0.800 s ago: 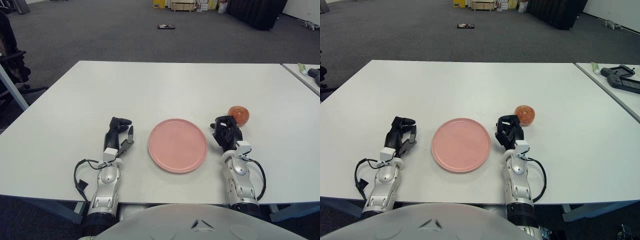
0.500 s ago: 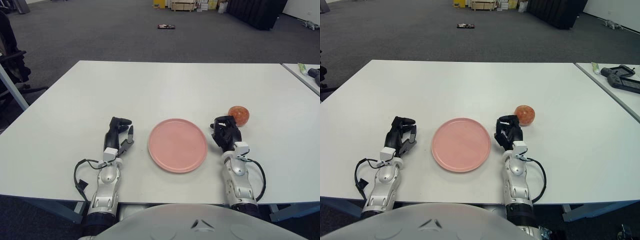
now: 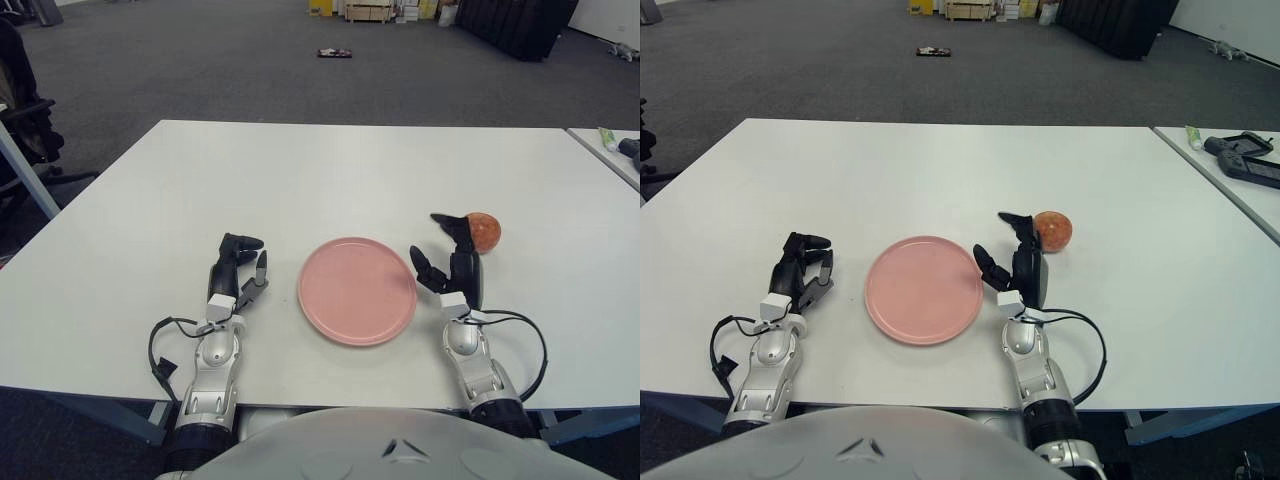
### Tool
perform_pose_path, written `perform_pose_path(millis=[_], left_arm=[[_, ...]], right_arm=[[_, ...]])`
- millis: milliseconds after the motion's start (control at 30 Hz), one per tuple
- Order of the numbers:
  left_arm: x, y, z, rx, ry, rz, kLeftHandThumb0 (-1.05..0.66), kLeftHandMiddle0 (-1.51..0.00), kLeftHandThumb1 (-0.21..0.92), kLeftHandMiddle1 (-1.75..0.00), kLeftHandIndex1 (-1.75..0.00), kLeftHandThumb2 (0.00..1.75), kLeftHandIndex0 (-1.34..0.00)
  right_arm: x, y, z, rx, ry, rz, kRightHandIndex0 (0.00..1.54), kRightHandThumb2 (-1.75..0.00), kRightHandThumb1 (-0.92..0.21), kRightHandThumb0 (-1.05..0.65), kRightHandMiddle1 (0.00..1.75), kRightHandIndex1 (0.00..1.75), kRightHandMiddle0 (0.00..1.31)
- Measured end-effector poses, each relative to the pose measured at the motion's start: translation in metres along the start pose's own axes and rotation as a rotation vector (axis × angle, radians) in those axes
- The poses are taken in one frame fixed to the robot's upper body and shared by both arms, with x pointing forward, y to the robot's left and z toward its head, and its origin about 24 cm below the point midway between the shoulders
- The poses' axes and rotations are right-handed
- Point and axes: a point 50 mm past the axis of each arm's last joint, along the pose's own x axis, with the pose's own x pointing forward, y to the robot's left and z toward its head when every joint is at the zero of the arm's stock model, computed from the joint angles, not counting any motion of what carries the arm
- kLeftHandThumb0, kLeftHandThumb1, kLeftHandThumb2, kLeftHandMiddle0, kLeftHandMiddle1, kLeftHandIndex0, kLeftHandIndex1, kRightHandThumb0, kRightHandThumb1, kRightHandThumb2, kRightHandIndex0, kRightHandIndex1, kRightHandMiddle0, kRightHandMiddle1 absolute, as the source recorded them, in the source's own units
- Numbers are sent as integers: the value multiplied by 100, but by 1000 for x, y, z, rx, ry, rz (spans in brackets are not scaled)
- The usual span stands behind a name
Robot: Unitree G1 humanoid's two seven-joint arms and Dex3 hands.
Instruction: Put the apple into the plate.
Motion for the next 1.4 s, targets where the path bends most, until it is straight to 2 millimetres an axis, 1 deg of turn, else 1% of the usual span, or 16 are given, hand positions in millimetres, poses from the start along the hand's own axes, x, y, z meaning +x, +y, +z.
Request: perform_pose_path(millis=[100,167,267,400,500,633,833,1067,1400], left_arm=[[0,0,0,0,0,0,-36,-53,83,-148,-175,66,-25],[0,0,0,1,1,0,-36,-53,82,-149,-175,66,-25],[0,0,0,1,1,-1,-36,-53,82,-149,-175,67,-25],[0,0,0,1,2,0,-36,-53,82,-149,-175,67,-25],[0,0,0,0,2,0,-36,-53,82,-149,-175,67,-25],[0,0,0,0,3,0,-36,-54,82,-149,-175,67,-25],[0,0,0,1,3,-2,-36,-54,81,-147,-175,68,-26],[0,0,0,0,2,-5,-36,-54,81,-145,-175,68,-26],[0,0,0,-2,3,-5,-36,-54,82,-144,-175,67,-25]], right_arm=[[0,-2,-1,-78,-67,-47,0,-69,-66,-78,5,2,0],[1,-4,1,-111,-116,-88,0,-67,-64,-81,3,1,0],[3,-7,1,-169,-188,-148,0,-59,-65,-84,1,0,0],[5,-12,0,-233,-225,-244,0,-50,-64,-87,0,0,0],[7,-14,-1,-272,-220,-312,0,-47,-64,-89,0,0,0],[10,-15,-5,-320,-205,-360,0,-44,-63,-91,0,0,0],[23,-18,-14,-384,-194,-448,0,-41,-61,-93,0,0,0],[30,-23,-21,-440,-175,-494,0,-40,-62,-96,0,0,0],[35,-25,-27,-523,-92,-526,0,-39,-64,-92,0,0,0]])
